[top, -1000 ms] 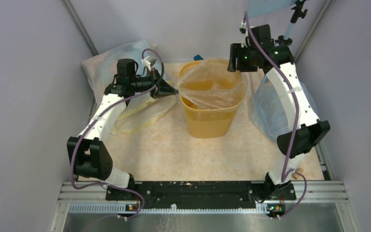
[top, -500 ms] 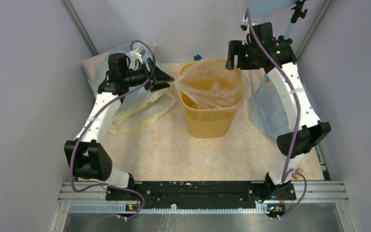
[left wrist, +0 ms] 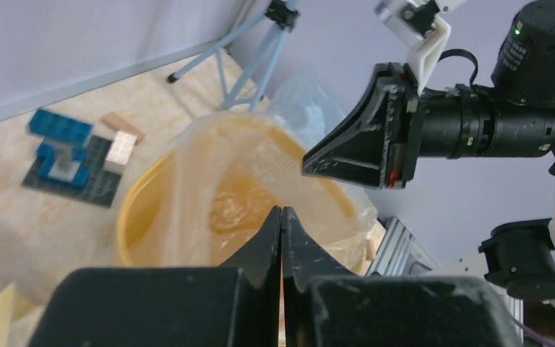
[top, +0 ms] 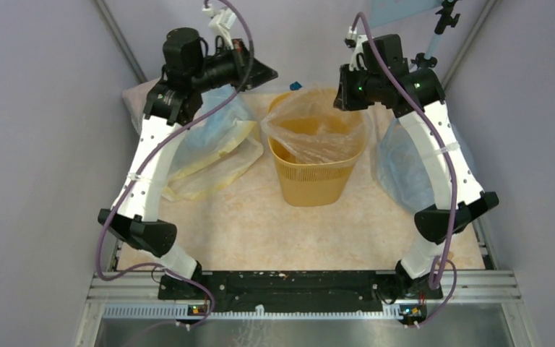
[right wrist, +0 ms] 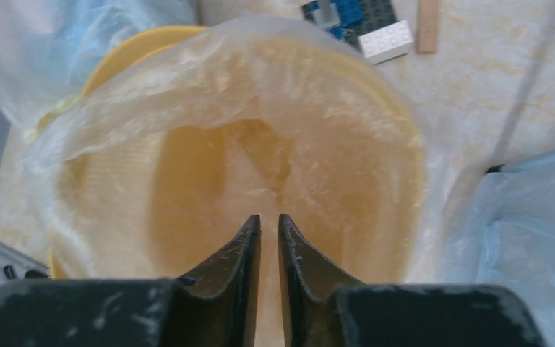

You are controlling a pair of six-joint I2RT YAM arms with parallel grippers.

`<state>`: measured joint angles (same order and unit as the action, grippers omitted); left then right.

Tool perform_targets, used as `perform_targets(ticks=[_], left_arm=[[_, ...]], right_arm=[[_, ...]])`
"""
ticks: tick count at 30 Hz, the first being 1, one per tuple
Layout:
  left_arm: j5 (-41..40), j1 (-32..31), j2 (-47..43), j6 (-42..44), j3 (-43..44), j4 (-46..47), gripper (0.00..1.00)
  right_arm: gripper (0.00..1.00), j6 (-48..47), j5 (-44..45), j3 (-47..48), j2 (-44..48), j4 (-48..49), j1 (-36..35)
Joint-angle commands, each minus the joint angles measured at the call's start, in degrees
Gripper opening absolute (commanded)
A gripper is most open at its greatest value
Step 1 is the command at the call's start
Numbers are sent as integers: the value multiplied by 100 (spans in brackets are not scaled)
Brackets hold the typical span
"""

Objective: Put the trash bags into the trash bin
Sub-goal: Place the trash bag in the trash bin.

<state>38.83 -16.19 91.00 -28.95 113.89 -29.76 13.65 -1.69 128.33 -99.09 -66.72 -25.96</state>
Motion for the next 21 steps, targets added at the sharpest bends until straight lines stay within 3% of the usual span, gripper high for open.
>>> perform_targets(ticks=[1,12,21], left_arm=[[-508,-673,572,540,594,-452,0],[-1151,-1283,1158,1083,745,-882,0],[-1508,-1324,1481,1513,1035,-1179,0]], right_arm=[[2,86,-288,-4,328,35,-375],[0,720,-687,-2253,1256,1740,-815],[0,867,-607,-2520,1084,2053,-1132]])
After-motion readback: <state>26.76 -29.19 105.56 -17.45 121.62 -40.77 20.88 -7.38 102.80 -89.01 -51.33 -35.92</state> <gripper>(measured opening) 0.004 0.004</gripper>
